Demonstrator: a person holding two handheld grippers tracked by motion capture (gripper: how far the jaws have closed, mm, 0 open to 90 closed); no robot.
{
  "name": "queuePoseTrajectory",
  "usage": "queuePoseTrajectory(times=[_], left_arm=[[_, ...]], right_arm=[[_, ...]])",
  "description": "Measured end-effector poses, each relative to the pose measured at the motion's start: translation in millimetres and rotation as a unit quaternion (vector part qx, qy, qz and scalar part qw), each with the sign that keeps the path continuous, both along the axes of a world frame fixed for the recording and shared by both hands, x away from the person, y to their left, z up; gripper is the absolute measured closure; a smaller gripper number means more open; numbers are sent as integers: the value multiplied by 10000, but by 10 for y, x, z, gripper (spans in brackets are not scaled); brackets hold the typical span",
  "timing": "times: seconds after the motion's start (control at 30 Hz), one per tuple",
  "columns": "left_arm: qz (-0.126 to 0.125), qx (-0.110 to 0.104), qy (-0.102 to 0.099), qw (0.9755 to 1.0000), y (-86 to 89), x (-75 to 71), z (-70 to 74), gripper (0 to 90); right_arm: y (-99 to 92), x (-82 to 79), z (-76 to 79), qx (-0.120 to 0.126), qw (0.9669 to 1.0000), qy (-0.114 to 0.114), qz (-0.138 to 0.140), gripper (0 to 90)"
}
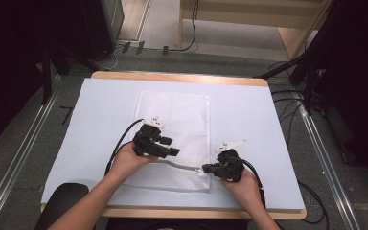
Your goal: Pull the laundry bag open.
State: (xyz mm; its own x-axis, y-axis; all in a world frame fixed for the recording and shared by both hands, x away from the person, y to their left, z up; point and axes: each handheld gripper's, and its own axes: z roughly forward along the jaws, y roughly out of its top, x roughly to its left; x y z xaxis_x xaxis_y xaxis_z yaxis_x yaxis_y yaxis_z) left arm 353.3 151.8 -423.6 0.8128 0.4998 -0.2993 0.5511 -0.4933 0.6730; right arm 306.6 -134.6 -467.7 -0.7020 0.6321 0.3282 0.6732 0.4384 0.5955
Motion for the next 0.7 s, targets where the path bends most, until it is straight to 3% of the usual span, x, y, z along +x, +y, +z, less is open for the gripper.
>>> queuePoseTrajectory(times=[0.1, 0.33, 0.5, 0.7], left_arm=[[-3, 78, 67, 9999, -10, -18, -14, 491], [99, -65, 313, 9994, -27, -26, -51, 689], [8, -101, 319, 9994, -36, -40, -63, 782], [-94, -101, 308, 9994, -96, -86, -83, 771]], right_arm=[[23, -19, 10, 27, 10000, -26, 55, 900], [98, -43, 11, 2, 9999, -76, 103, 900], [149, -40, 27, -10, 9997, -178, 154, 900], [109, -24, 45, -37, 9994, -317, 134, 900]])
